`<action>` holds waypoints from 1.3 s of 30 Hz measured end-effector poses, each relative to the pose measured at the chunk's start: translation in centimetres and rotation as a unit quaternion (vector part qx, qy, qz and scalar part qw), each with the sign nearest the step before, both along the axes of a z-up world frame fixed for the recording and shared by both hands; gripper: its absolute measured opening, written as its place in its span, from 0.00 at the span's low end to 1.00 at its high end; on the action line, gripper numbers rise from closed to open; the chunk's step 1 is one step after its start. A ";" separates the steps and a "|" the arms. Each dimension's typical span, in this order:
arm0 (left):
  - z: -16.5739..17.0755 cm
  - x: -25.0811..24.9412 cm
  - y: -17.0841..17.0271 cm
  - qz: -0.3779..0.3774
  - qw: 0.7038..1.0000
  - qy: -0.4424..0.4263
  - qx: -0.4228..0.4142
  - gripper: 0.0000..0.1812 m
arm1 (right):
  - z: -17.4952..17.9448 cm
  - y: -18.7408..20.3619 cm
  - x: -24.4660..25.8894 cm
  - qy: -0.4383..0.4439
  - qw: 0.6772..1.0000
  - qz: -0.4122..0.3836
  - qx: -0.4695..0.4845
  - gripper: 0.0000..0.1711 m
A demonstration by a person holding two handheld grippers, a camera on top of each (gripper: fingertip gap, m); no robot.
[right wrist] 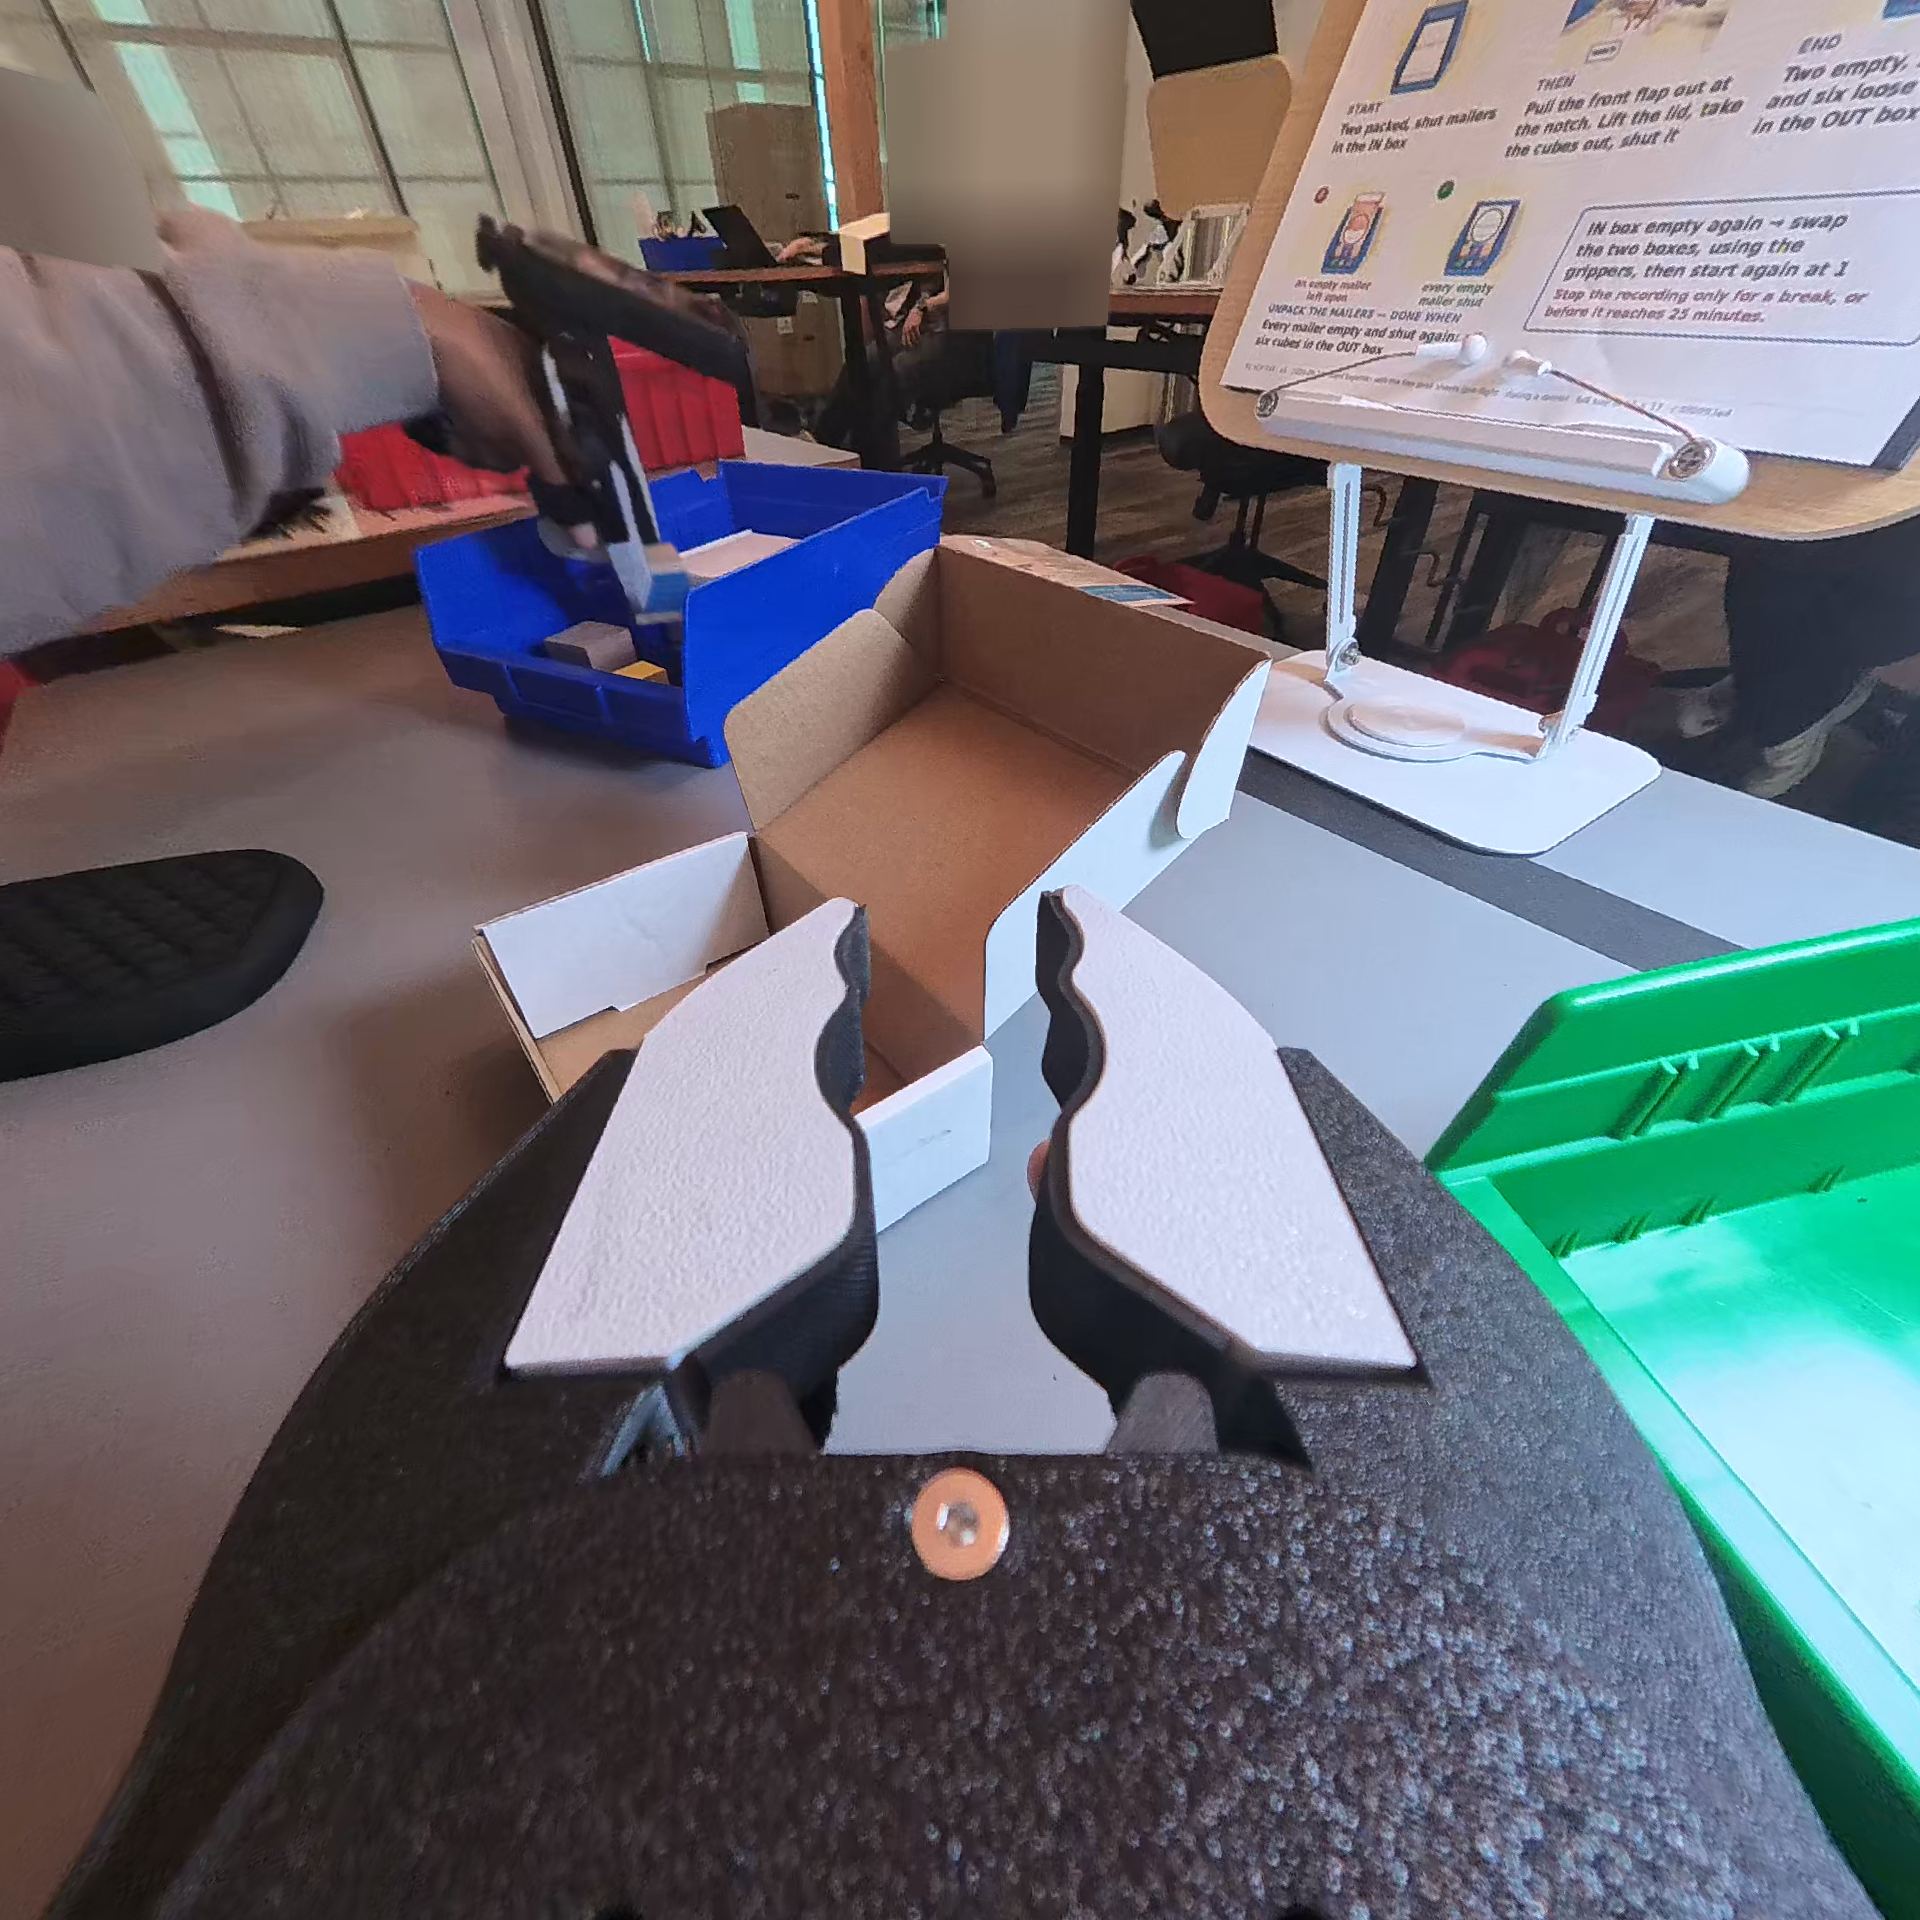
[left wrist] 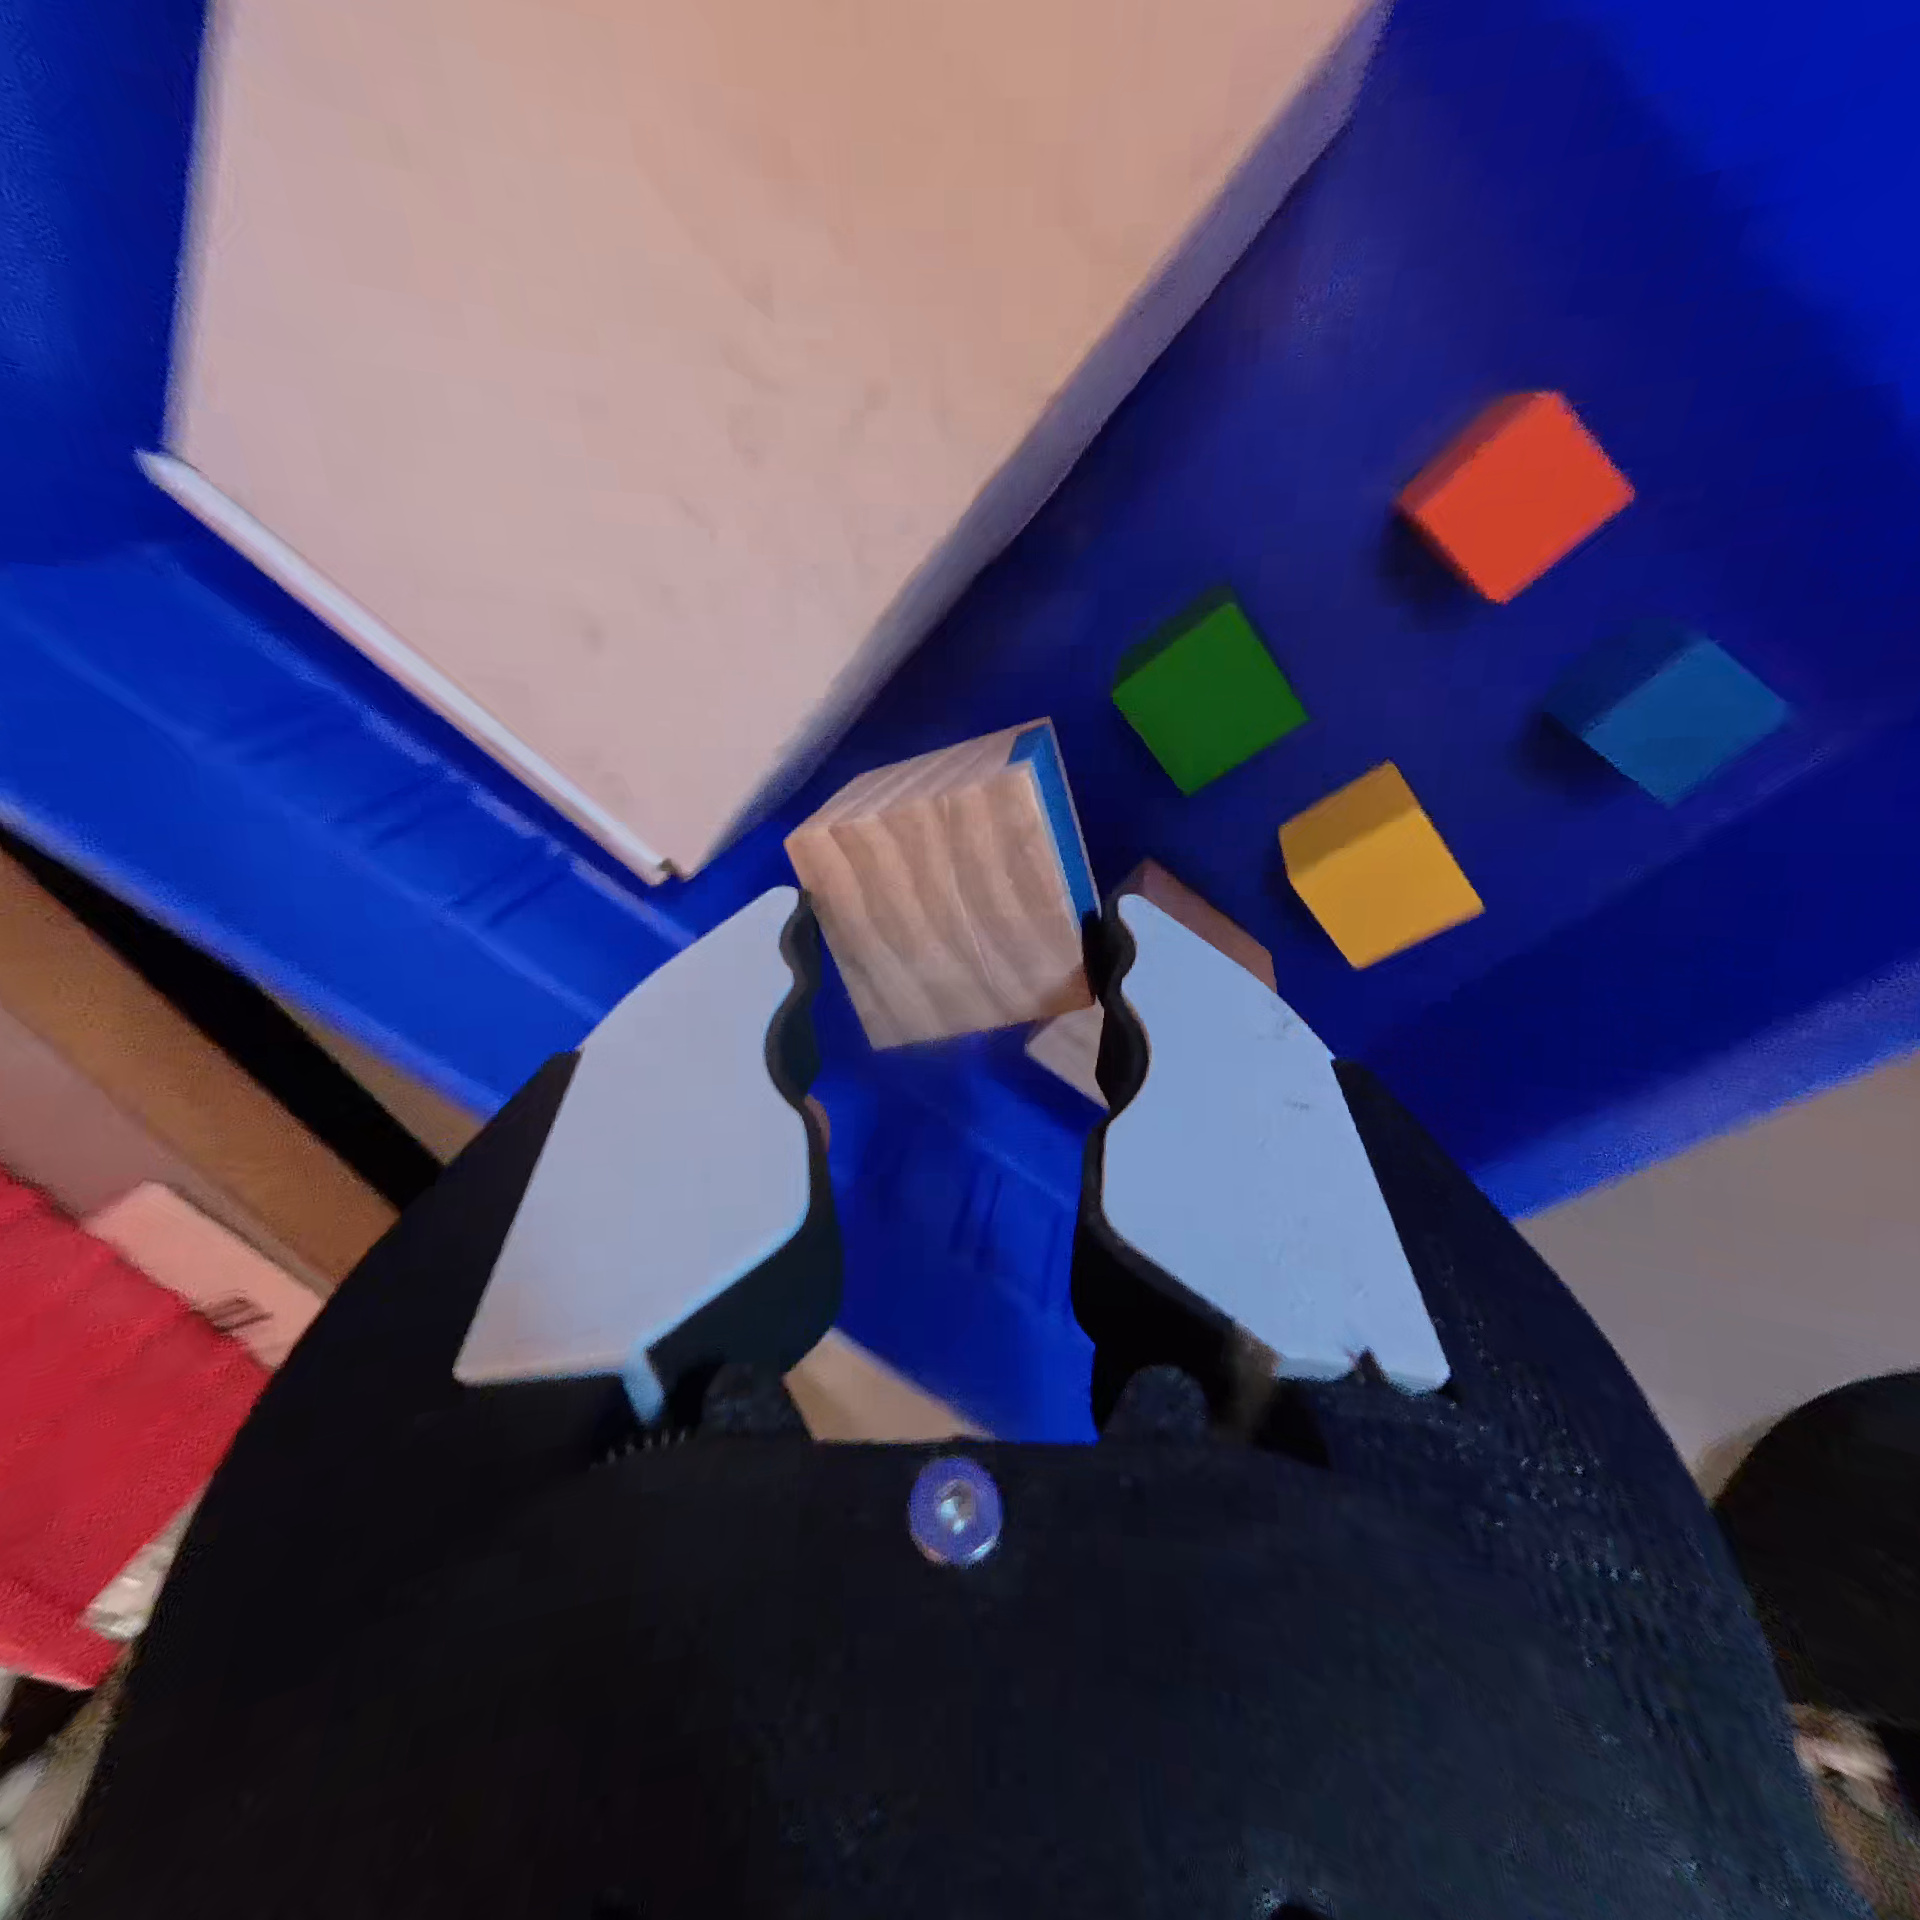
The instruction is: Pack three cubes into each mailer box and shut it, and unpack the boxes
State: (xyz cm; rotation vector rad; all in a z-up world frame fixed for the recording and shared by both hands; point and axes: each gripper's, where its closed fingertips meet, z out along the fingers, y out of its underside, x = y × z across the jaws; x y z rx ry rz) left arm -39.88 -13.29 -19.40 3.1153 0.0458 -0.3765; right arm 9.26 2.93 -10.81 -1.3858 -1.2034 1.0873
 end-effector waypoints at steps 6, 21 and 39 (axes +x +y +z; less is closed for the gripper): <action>10.5 9.7 4.1 -0.266 0.953 0.009 0.145 0.28 | -0.3 -0.1 -0.4 -0.003 1.000 0.005 -0.002 0.18; 1.7 38.2 8.0 -0.622 0.771 -0.106 0.093 0.27 | -0.1 0.1 0.2 -0.014 0.999 -0.011 0.031 0.21; -2.4 39.3 8.2 -0.621 0.772 -0.119 0.065 0.27 | -5.1 -5.3 0.5 -0.201 0.970 0.130 0.047 0.33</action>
